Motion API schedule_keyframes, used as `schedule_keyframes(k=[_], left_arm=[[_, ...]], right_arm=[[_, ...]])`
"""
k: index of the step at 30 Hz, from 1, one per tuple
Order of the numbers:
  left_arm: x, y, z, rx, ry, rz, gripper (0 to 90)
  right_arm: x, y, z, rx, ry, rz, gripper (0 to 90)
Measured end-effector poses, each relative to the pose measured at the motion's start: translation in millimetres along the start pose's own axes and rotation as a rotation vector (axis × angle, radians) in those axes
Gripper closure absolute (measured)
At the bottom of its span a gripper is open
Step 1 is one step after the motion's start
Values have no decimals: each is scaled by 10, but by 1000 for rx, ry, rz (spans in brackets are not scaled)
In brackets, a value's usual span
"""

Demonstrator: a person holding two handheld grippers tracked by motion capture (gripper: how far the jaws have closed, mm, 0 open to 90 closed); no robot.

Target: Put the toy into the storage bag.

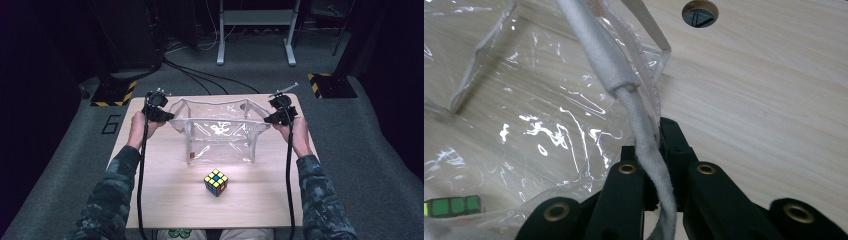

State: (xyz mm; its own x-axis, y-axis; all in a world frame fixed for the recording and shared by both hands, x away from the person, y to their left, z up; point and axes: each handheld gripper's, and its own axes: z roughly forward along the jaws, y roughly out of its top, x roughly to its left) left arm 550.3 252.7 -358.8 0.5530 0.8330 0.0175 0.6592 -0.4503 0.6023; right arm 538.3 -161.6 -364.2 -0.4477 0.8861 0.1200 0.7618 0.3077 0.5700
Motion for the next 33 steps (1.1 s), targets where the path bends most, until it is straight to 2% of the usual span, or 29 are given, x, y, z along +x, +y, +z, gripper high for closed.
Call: schedule_keyframes(k=[6,13,16,19,23,30,33], left_arm=[[23,-18,68,-18,-12,-16,879],[4,-42,139,-59,5,-25,849],[-25,-33,130,-77,26,-20,775],[-37,-32,127,-94,47,-34,612],[-47,-52,119,-103,47,-42,442],[-76,-70,51,-136,13,-49,276],[-94,-63,9,-148,10,-41,236]], right_arm=[[91,-21,31,-55,-15,-41,881],[121,-74,82,-135,-5,-38,850],[135,-75,99,-165,-2,-39,826],[154,-82,105,-182,12,-23,788],[154,-96,66,-234,36,-24,743],[180,-112,-5,-254,38,-33,630],[183,-120,-18,-253,35,-20,508]])
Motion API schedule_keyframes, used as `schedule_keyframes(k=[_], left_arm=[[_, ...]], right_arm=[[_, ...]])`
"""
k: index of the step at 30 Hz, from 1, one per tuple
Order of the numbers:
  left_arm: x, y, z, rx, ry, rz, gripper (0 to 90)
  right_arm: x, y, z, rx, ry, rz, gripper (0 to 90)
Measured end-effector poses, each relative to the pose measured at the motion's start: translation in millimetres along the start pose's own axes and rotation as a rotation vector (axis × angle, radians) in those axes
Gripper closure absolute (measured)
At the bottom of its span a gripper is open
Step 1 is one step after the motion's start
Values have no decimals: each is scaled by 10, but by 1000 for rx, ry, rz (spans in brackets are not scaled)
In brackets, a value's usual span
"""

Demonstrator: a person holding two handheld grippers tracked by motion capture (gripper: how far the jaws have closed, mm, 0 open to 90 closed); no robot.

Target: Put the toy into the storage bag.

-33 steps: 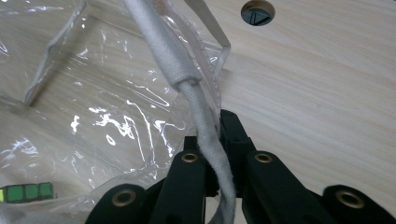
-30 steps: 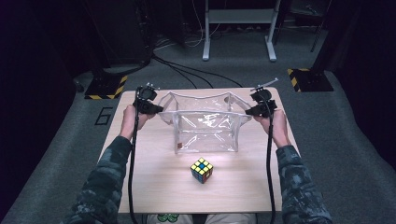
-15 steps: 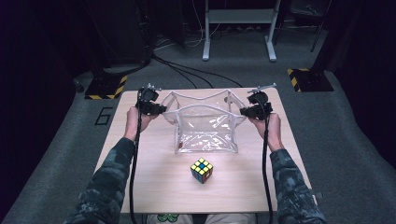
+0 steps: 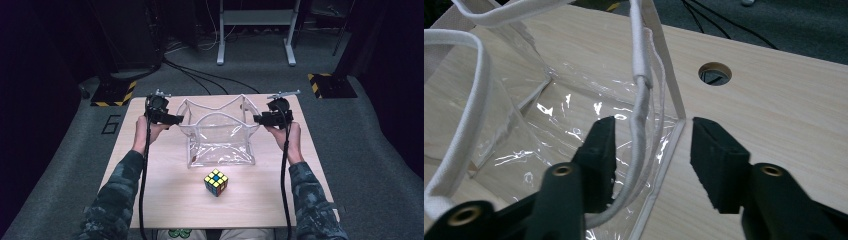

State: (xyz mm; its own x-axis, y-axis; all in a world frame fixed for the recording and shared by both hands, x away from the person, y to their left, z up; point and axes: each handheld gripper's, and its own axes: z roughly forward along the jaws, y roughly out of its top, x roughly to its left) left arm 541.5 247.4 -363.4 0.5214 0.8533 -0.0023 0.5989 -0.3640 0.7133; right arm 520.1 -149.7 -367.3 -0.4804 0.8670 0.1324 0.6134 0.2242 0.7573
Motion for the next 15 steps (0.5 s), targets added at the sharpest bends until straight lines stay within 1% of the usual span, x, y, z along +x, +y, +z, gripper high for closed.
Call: schedule_keyframes(k=[1,2,5,7,8,9,10,12,13,14,15], left_arm=[[-3,5,-12,-3,-2,3,219],[-4,10,-24,-5,-12,-2,200],[-4,29,-77,-24,-36,-11,155],[-15,34,-108,-44,-41,-19,139],[-13,37,-128,-46,-42,-12,126],[-19,36,-139,-51,-44,-15,112],[-17,34,-155,-51,-47,-10,100],[-18,25,-188,-57,-55,-14,75],[-25,20,-196,-67,-58,-24,66],[-22,16,-219,-67,-59,-15,60],[-25,11,-240,-73,-61,-17,53]], right_arm=[[0,-1,-2,1,1,0,469],[3,-2,-4,2,1,3,432],[16,-4,-24,-2,3,6,364],[27,-4,-51,-12,7,3,296],[33,-4,-71,-19,6,3,273],[34,-4,-92,-26,6,-2,244],[37,-5,-114,-29,10,-1,215],[47,-11,-157,-32,7,3,172],[45,-19,-183,-35,11,3,158],[44,-23,-196,-39,11,2,153],[40,-32,-218,-39,11,-3,146]])
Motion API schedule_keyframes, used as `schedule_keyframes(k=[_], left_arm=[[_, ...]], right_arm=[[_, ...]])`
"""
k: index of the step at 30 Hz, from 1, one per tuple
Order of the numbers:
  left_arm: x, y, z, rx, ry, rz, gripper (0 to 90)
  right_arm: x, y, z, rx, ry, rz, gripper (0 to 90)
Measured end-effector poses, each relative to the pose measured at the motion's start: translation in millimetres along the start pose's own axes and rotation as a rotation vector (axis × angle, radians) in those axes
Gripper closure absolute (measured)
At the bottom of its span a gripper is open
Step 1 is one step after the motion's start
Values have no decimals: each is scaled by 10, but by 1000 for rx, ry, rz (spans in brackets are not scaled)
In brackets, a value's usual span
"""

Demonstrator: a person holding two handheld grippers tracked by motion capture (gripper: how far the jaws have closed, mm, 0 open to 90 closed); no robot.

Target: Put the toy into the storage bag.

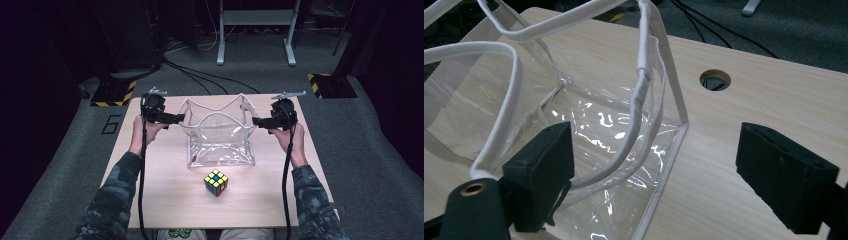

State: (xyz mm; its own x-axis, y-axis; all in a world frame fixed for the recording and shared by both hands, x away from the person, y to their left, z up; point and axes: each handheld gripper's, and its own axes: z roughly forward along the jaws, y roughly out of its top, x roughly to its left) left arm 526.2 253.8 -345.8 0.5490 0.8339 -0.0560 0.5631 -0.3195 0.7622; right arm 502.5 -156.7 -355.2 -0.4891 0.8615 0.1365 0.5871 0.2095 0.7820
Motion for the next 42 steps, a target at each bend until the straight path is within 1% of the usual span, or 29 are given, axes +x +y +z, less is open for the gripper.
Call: schedule_keyframes(k=[2,7,10,11,18,21,24,27,32,35,36,41,42], left_arm=[[-12,-11,-36,-16,1,-5,43],[-42,-53,-138,-28,-3,8,20],[-57,-83,-189,-44,-14,-6,6],[-61,-94,-210,-47,-12,0,6],[-123,-217,-301,-57,-11,15,1],[-137,-280,-313,-56,-7,18,0],[-146,-358,-302,-60,-6,11,0],[-151,-443,-296,-55,-1,14,0],[-170,-598,-264,-41,-3,14,0],[-189,-691,-242,-37,1,16,0],[-194,-729,-235,-35,-1,13,0],[-211,-888,-210,-30,8,13,0],[-216,-939,-199,-21,13,15,0]], right_arm=[[4,-14,-39,-6,3,8,136],[30,-37,-145,-18,6,-2,82],[50,-66,-181,-17,6,-12,67],[50,-78,-190,-19,8,-22,63],[80,-186,-249,-29,15,-15,43],[90,-243,-252,-27,18,-30,40],[113,-303,-246,-22,18,-26,40],[132,-366,-235,-22,19,-31,40],[169,-471,-220,-24,15,-41,40],[200,-543,-208,-22,14,-34,40],[205,-569,-204,-19,13,-41,40],[223,-708,-182,-23,4,-40,43],[226,-740,-177,-23,3,-39,44]])
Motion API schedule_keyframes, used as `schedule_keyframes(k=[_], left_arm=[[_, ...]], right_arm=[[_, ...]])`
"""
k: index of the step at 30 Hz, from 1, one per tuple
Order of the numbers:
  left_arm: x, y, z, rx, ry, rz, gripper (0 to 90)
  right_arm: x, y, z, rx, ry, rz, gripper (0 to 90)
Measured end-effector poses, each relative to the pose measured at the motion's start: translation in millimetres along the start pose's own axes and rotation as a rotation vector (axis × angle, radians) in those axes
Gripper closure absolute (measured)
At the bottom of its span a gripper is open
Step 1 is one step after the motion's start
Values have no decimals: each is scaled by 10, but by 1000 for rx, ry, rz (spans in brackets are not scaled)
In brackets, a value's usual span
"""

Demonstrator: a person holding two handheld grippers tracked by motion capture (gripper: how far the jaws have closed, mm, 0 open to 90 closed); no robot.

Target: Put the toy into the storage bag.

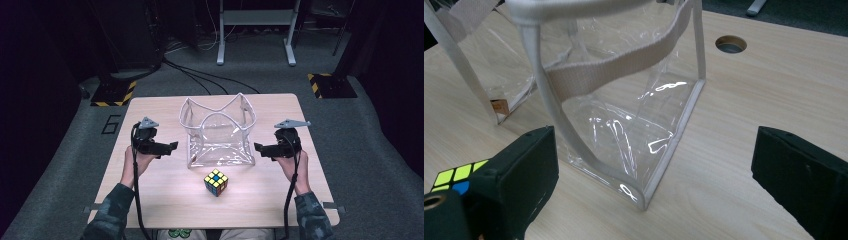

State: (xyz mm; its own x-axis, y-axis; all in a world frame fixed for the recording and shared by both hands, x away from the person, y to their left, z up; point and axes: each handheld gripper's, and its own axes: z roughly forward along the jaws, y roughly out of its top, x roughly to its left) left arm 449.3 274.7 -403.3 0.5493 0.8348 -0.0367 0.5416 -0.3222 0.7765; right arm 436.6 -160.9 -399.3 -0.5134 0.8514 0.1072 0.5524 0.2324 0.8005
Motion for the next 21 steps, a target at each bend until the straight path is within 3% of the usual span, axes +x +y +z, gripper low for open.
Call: schedule_keyframes(k=[3,12,21], left_arm=[[-3,-128,26,18,6,-1,1],[27,-538,119,51,3,-73,1],[2,-891,222,73,21,-105,1]], right_arm=[[24,-108,34,4,-8,-3,45],[112,-443,198,26,-15,-6,48],[189,-794,382,48,-7,-1,51]])
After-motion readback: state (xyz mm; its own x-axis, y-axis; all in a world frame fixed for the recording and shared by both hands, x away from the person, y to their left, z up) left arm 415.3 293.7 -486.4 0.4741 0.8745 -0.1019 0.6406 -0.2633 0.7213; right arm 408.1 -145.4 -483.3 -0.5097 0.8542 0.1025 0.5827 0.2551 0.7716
